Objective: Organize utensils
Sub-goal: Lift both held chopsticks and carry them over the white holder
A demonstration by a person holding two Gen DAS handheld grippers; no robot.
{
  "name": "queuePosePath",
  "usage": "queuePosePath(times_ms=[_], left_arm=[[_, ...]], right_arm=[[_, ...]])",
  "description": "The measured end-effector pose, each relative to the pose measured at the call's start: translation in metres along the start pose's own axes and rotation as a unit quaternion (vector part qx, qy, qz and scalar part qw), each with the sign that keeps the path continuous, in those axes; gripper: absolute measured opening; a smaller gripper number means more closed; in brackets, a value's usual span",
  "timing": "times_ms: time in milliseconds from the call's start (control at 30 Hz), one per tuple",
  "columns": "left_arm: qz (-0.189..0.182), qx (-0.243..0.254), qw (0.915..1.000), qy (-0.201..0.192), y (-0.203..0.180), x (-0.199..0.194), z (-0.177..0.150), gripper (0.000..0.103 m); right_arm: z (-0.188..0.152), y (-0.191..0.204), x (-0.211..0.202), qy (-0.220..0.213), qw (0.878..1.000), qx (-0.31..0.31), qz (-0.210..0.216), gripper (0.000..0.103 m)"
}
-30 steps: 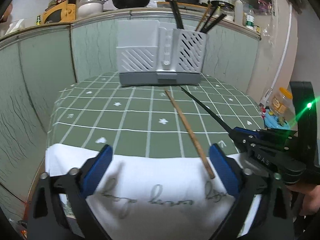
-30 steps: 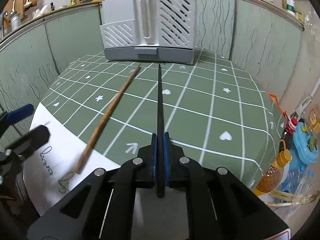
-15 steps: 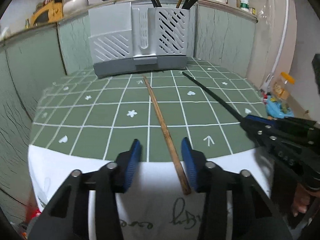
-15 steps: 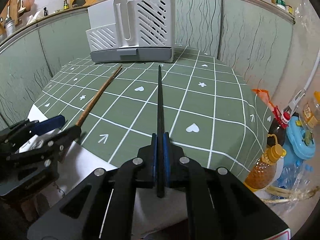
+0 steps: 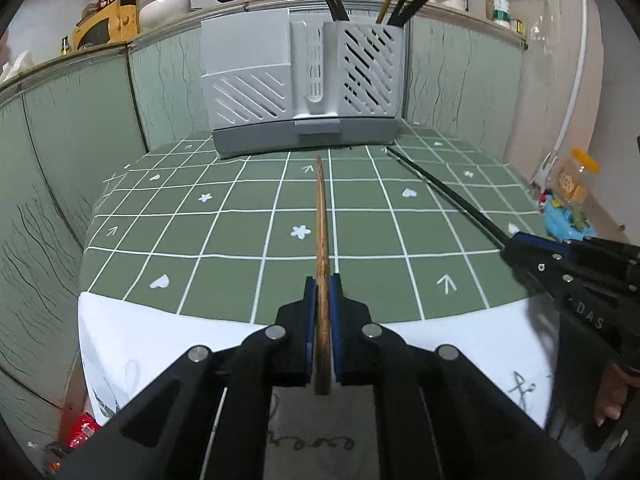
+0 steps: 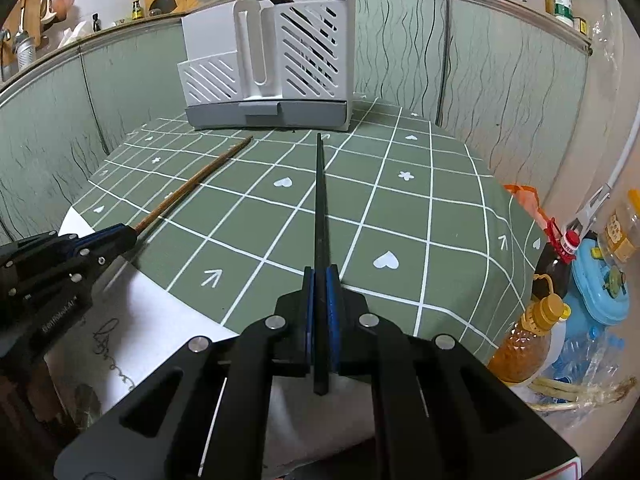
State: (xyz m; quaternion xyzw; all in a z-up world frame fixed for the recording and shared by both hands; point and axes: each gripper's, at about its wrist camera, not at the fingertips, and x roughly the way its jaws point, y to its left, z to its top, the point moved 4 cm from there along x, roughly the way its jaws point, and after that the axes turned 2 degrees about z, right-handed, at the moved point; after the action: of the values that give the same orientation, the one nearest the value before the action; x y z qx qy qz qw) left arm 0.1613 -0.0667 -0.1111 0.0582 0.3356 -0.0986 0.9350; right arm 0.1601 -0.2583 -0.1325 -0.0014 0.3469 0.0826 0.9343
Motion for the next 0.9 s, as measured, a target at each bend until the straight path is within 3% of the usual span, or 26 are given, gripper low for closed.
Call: queuePosePath(times_ms=[467,900], left_arm=[[-0.016,-0.021,0.9990,-0.037,0.030,-0.043,0.030,0.008],[-0.033,-0.031,0.9964,-0.072,0.053,-0.072,0.069,0.008]], right_arm=[[0.028,0.003,-0.037,-0.026,0.999,-0.008,0.018,0.006],[0.078,0.005,-0.081,-0.087,0.996,-0.009,0.028,0.006]])
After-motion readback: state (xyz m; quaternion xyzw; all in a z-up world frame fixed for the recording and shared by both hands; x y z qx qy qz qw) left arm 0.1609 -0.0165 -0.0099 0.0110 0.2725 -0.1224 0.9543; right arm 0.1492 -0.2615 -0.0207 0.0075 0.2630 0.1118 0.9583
